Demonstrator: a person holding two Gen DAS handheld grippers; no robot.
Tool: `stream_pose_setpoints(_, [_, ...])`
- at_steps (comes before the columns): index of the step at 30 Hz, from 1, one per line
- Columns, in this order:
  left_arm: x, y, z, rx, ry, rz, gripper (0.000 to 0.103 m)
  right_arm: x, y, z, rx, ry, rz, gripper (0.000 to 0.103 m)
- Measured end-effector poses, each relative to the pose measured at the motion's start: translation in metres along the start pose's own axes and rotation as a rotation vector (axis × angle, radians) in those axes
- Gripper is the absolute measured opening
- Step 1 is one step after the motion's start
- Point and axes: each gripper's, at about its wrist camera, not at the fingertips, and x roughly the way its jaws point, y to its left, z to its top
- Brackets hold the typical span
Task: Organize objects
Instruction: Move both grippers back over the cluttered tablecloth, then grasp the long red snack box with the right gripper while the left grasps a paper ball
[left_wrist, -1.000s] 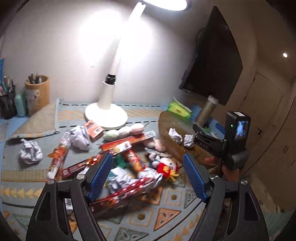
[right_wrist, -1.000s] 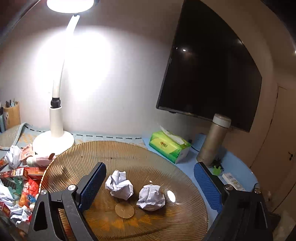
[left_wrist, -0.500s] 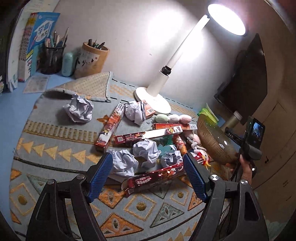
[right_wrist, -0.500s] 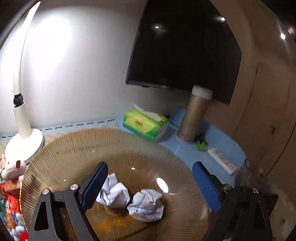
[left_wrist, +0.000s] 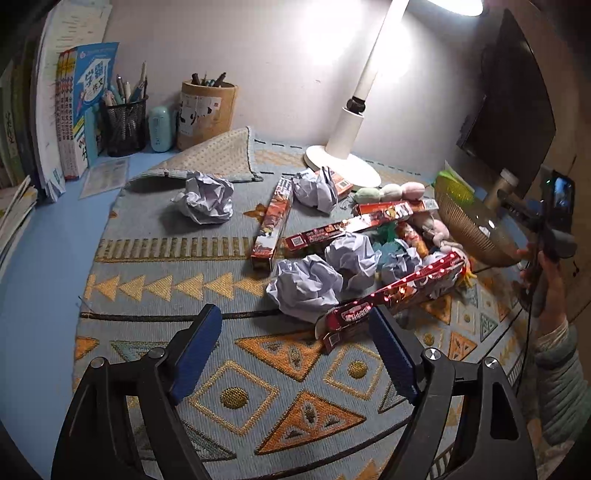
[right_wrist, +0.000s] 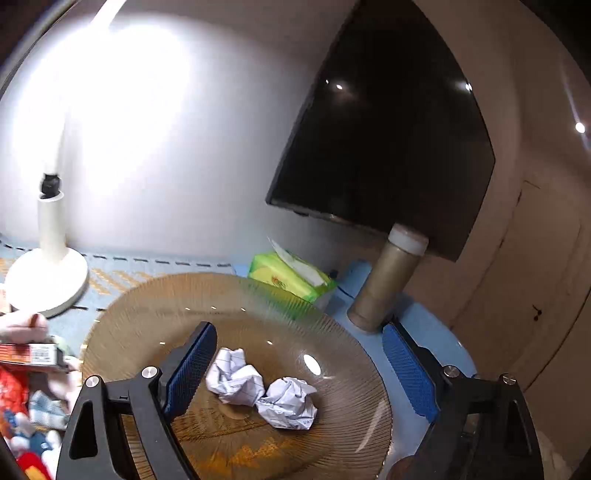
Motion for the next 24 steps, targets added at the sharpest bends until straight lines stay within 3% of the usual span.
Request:
stream_pose_setpoints(2, [0.009,-0.002,0.002,0.01,0.021,-0.044,0.088,-0.035,0.006,0.002,-0.016,-0.043,0.134,0.096])
stream_pose_setpoints(3, [0.016,-0.003,0.005,0.009,0.042,-0.061,0.089,-0.052,0.012,0.001,-0.037,-0.05,0.245,0.098])
stream_pose_setpoints(7, [0.046,0.001,0.018,-0.012,0.135,-0.103,0.089,-0.106,0.056,-0.006,-0.233,-0.026,0.799,0.099])
stream_pose_setpoints(10, [0.058,0.011,0.019,-0.073,0.158,-0.123,0.089,-0.141,0.099,-0.019,-0.412,-0.029,0.985,0.098])
stream_pose_setpoints(12, [0.061,0.016,0.017,-0.093,0.145,-0.134,0.089,-0.154,0.128,-0.027,-0.521,-0.035,1.0,0.098])
stream_pose_setpoints(14, [0.061,0.015,0.014,-0.078,0.112,-0.128,0.089,-0.154,0.156,-0.036,-0.62,-0.043,0.959,0.097])
stream_pose_setpoints(16, [0.062,0.013,0.013,-0.063,0.096,-0.111,0.089,-0.147,0.175,-0.041,-0.7,0.008,0.978,0.092])
stream_pose_setpoints(20, [0.068,0.01,0.019,-0.059,0.097,-0.118,0.087,-0.13,0.197,-0.053,-0.827,0.092,1.001,0.076])
stream_pose_setpoints(21, [0.069,0.009,0.02,-0.054,0.101,-0.126,0.081,-0.128,0.2,-0.056,-0.848,0.101,0.996,0.065])
stream_pose_setpoints(22, [0.07,0.007,0.02,-0.044,0.105,-0.142,0.072,-0.129,0.201,-0.058,-0.865,0.113,1.001,0.062])
stream_pose_setpoints(23, [0.072,0.005,0.02,-0.039,0.117,-0.154,0.052,-0.131,0.202,-0.061,-0.884,0.115,1.006,0.055])
stream_pose_setpoints(24, [0.073,0.005,0.019,-0.039,0.115,-0.155,0.051,-0.135,0.203,-0.064,-0.911,0.107,1.001,0.048])
